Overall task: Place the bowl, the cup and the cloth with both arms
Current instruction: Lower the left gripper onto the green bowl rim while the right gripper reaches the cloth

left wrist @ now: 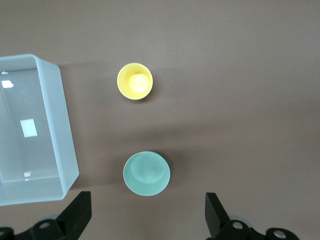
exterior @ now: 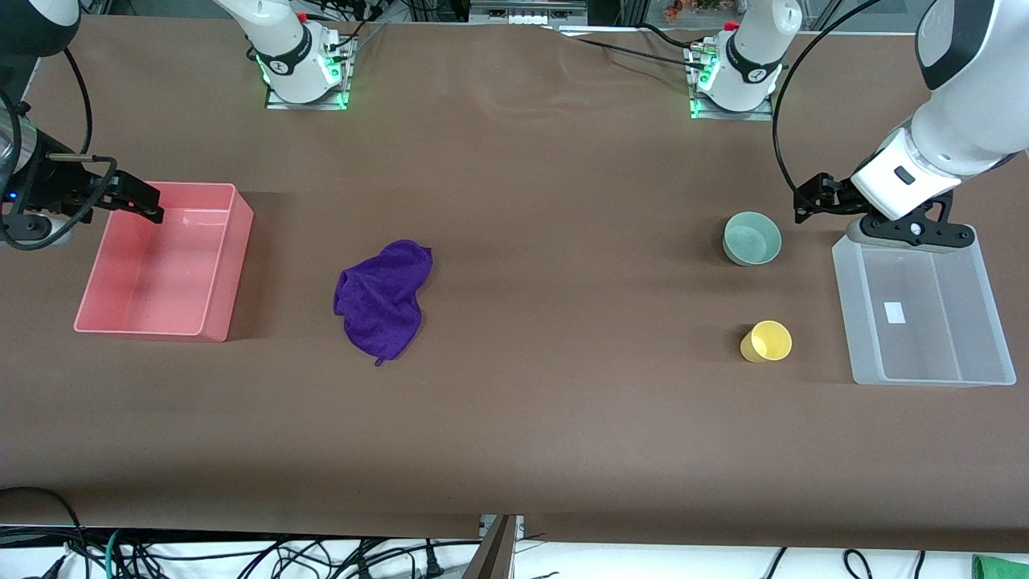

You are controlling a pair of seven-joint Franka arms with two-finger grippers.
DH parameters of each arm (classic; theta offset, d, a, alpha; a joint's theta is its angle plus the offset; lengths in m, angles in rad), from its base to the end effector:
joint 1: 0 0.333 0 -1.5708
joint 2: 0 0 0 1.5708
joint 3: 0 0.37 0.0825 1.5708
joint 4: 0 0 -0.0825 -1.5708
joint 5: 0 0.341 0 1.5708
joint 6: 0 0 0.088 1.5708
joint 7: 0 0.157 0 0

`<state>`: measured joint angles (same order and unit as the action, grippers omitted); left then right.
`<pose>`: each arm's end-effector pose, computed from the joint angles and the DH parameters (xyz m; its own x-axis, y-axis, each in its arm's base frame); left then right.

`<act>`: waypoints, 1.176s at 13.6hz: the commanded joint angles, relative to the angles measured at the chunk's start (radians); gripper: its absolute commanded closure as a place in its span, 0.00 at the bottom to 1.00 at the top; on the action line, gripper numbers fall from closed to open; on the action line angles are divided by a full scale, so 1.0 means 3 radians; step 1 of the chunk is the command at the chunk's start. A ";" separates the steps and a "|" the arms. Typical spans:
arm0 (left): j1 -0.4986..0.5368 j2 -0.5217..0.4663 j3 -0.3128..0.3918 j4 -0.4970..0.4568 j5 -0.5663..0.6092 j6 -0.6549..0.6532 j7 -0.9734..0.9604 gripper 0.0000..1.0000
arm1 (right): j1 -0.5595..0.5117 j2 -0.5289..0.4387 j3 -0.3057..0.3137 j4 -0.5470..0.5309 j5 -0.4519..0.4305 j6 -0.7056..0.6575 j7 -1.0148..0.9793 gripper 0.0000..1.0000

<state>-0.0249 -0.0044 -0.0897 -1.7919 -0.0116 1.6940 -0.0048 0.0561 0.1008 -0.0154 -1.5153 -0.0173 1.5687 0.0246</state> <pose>0.5011 -0.0595 0.5461 0.9898 -0.1076 -0.0934 -0.1071 -0.9942 0.0105 0.5438 0.0199 0.5988 0.9988 0.0160 -0.0469 0.0170 -0.9997 0.0200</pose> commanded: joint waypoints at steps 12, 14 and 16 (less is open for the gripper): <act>0.0308 0.0504 -0.0038 -0.1266 0.0355 0.1341 0.2909 0.00 | 0.0068 0.0073 0.0016 0.0055 -0.0029 0.0002 0.0030 0.00; 0.0318 0.0689 -0.0038 -0.1522 0.0376 0.1872 0.3062 0.00 | 0.0206 0.0302 0.0016 0.0045 -0.0055 0.0073 0.0015 0.00; 0.0344 0.0873 -0.0044 -0.1645 0.0376 0.2211 0.3165 0.01 | 0.0339 0.0522 0.0016 0.0010 -0.0025 0.0231 0.0035 0.00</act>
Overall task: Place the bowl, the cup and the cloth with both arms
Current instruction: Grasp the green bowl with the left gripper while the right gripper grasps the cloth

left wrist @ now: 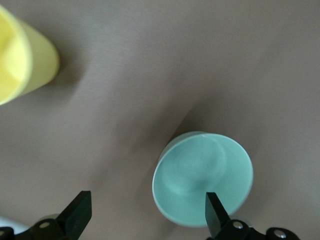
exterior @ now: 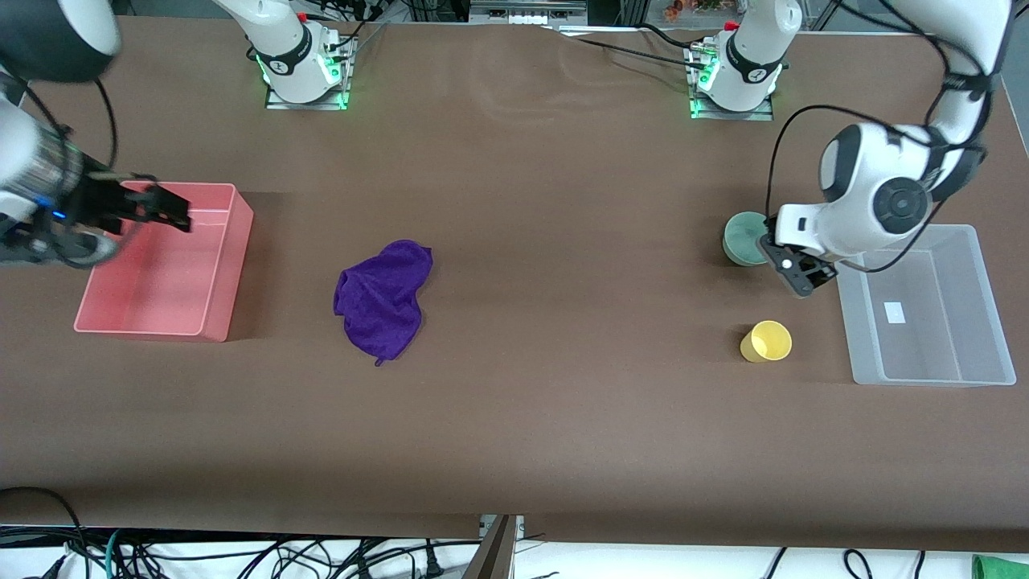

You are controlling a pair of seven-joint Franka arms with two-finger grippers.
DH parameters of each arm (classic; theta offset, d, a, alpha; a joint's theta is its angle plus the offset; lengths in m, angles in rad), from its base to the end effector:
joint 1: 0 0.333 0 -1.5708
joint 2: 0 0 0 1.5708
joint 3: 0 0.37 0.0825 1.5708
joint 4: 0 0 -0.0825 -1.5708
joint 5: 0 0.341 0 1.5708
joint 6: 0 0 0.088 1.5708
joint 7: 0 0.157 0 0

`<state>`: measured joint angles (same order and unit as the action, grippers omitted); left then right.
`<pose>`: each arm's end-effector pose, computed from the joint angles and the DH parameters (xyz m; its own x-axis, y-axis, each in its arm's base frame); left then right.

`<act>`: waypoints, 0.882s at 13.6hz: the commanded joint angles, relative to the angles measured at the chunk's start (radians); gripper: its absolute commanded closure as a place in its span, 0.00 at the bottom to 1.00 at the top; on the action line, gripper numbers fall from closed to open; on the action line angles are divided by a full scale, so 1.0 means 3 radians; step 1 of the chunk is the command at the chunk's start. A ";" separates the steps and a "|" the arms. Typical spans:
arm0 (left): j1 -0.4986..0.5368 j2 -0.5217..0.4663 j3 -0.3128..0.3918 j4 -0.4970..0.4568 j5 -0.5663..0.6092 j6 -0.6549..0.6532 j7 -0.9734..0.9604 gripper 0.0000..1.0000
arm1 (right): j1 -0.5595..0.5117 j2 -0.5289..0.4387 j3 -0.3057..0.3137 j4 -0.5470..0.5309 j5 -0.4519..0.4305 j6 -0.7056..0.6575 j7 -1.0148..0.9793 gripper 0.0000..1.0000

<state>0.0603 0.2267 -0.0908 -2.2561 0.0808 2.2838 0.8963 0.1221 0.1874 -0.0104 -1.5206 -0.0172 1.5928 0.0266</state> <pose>0.4929 -0.0099 0.2850 0.5382 -0.8301 -0.1458 -0.8202 -0.5557 0.1357 0.5651 0.0612 0.5502 0.9898 0.0846 -0.1144 0.0877 -0.9959 0.0220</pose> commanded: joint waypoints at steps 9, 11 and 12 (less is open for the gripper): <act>0.0065 0.0354 -0.0050 -0.0124 0.0068 0.0497 0.0730 1.00 | 0.0252 0.0914 0.0459 -0.0995 -0.0009 0.1935 0.0770 0.00; 0.0045 0.0283 -0.0055 -0.0078 0.0063 0.0441 0.0837 1.00 | 0.0273 0.0955 0.0459 -0.1174 -0.0009 0.2201 0.0770 0.00; 0.0045 0.0232 -0.0060 -0.0033 0.0063 0.0334 0.0842 1.00 | 0.0278 0.1006 0.0459 -0.1225 -0.0009 0.2313 0.0770 0.00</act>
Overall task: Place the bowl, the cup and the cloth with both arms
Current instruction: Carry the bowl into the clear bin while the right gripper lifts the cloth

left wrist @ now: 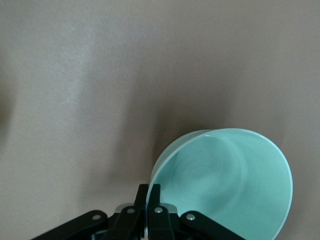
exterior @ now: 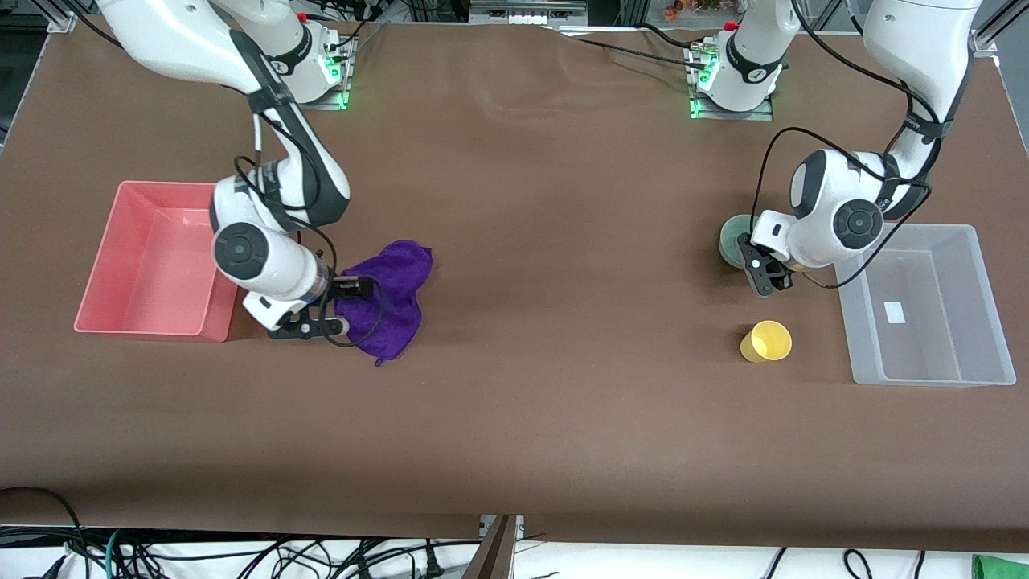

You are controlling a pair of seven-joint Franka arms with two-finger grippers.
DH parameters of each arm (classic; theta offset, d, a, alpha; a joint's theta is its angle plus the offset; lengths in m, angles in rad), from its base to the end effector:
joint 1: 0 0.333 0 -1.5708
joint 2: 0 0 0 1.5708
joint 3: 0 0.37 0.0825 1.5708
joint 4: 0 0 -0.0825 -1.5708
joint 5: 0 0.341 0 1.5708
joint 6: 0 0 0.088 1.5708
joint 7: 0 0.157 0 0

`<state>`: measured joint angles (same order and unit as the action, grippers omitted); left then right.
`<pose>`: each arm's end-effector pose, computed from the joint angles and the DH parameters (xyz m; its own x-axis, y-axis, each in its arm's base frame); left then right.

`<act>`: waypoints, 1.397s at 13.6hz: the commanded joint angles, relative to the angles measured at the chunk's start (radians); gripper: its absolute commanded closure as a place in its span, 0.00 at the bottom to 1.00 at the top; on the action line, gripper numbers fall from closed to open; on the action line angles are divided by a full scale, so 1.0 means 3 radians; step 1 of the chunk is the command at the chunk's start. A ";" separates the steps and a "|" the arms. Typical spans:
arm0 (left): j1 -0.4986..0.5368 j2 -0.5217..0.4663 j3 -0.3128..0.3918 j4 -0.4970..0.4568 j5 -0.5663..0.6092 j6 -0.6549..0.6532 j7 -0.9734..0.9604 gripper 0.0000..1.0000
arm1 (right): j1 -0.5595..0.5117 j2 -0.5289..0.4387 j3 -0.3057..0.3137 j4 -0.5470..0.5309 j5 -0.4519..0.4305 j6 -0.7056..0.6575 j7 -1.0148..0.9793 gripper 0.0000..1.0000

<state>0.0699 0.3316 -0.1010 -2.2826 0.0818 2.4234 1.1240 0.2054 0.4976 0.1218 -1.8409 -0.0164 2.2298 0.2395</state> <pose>0.4981 -0.0130 0.2328 0.3359 -0.9377 -0.0886 -0.9234 -0.3464 0.1652 0.5916 0.1933 0.2776 0.9898 0.0873 -0.1127 0.0856 -0.9961 -0.0200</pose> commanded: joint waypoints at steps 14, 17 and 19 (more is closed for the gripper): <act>0.1004 0.0469 0.0015 0.2194 0.0836 -0.1878 0.1718 1.00 | 0.0031 -0.0186 0.0008 0.0438 -0.0032 -0.0786 -0.0036 1.00; 0.1321 0.0826 0.0005 0.2184 0.0791 -0.1249 0.1883 1.00 | -0.0086 -0.0314 -0.0022 0.1256 -0.0017 -0.2034 -0.0490 1.00; 0.1352 0.1021 -0.0001 0.2168 0.0735 -0.0890 0.1893 1.00 | -0.0168 -0.0426 -0.0215 0.1503 -0.0027 -0.2583 -0.0843 1.00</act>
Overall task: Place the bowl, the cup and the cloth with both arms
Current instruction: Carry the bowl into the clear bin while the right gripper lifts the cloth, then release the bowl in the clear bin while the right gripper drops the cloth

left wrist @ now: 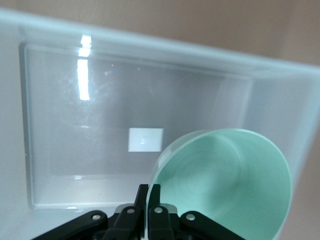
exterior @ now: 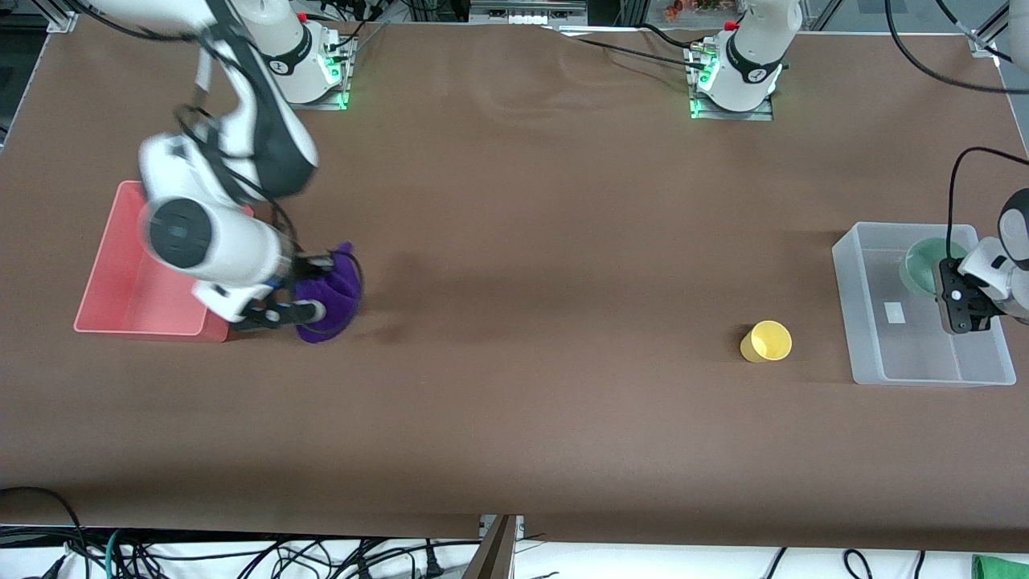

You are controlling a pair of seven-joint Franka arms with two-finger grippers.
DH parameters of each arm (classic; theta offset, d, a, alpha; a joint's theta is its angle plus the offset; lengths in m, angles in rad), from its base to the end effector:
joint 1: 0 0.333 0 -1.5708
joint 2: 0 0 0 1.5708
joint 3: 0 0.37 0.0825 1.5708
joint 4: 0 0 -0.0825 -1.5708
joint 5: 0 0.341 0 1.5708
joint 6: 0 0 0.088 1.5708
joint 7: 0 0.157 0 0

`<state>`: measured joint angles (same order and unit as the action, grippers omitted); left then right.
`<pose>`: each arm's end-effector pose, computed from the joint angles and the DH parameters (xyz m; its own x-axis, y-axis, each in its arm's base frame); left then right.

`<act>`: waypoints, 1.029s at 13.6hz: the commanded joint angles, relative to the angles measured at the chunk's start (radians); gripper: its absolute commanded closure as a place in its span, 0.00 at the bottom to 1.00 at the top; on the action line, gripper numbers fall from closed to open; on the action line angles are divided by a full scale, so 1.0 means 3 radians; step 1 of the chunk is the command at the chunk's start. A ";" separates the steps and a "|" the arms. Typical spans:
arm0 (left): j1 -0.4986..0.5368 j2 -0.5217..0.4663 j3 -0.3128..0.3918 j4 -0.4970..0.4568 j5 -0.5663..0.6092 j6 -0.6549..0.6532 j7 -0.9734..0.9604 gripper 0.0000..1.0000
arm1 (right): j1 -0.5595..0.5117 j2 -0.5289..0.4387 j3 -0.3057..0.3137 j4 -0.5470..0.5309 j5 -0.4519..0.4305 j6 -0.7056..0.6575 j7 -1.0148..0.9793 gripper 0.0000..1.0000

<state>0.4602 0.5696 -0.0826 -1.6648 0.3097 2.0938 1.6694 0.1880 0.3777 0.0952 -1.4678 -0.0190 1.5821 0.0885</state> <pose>0.5969 0.2741 0.2905 0.0974 -0.9785 -0.1820 -0.9771 -0.1287 0.1692 0.5866 0.1588 0.4597 0.9476 0.1867 -0.2592 0.1949 -0.9808 0.0062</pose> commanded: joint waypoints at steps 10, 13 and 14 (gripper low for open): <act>0.0082 -0.0215 -0.0312 0.0303 -0.0480 -0.0525 -0.0285 0.00 | -0.0156 -0.0149 -0.1498 -0.0495 -0.0167 -0.0402 -0.1568 1.00; 0.0072 -0.0308 -0.0649 0.0329 -0.0475 -0.0756 -0.1373 0.00 | -0.0156 -0.0144 -0.1575 -0.0706 -0.0131 -0.0196 -0.1558 0.00; 0.0067 -0.0298 -0.0767 0.0313 -0.0475 -0.0767 -0.1792 0.00 | -0.0156 -0.0164 -0.1575 -0.0666 -0.0111 -0.0232 -0.1553 0.00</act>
<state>0.4824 0.4781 -0.2670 -1.5598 0.1803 1.8760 1.3177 0.1262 0.3620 -0.3646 -1.6500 -0.0541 1.5081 -0.3751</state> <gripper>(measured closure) 0.000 0.806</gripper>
